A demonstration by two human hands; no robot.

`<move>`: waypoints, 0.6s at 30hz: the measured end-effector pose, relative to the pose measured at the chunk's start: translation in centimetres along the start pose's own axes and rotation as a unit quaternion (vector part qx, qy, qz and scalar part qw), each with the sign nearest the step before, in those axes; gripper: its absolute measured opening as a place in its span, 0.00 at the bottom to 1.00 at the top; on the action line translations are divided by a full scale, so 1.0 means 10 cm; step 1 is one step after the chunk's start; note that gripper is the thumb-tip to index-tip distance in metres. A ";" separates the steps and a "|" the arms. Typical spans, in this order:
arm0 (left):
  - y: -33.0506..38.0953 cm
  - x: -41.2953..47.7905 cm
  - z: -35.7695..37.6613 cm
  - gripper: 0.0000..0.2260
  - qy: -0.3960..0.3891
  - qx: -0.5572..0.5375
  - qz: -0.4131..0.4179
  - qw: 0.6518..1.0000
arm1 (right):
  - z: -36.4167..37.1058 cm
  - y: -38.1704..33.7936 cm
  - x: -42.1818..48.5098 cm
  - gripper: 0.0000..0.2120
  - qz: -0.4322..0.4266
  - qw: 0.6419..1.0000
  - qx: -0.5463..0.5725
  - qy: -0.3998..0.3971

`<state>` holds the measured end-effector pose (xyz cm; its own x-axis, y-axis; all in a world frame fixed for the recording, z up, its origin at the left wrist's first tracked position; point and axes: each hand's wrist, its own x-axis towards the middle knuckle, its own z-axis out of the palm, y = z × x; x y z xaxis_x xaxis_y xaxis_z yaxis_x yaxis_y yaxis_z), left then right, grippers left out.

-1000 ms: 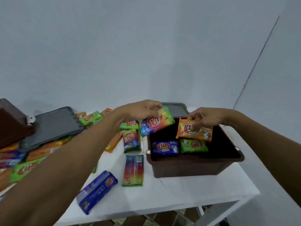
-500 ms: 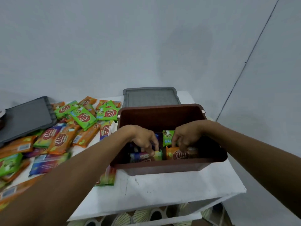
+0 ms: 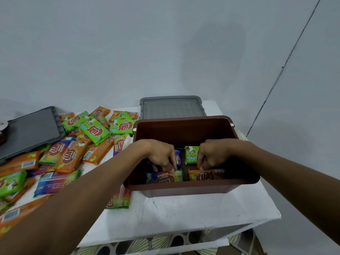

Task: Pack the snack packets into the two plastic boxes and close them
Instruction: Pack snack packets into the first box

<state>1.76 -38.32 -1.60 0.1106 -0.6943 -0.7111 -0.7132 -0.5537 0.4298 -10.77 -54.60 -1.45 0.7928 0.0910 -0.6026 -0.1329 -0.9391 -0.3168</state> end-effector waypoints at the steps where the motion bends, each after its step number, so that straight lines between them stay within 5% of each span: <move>1: 0.01 -0.01 0.00 0.13 0.002 0.001 0.001 1.000 | -0.01 0.00 -0.01 0.11 0.002 1.000 0.002 0.016; 11: -0.11 -0.09 -0.06 0.08 0.071 0.007 0.053 0.996 | -0.06 -0.09 -0.02 0.09 0.050 0.996 0.014 0.071; 15: -0.18 -0.45 -0.14 0.08 0.176 -0.006 0.158 0.972 | -0.25 -0.30 -0.09 0.09 0.017 0.985 0.027 0.167; 18: -0.42 -0.80 -0.20 0.09 0.270 -0.125 0.188 0.936 | -0.40 -0.58 -0.06 0.08 -0.012 0.972 0.061 0.225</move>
<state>5.26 -31.38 3.46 0.2664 -0.9553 -0.1281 -0.5949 -0.2676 0.7580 -8.03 -50.52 3.69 0.9730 -0.0671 -0.2210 -0.1585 -0.8900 -0.4275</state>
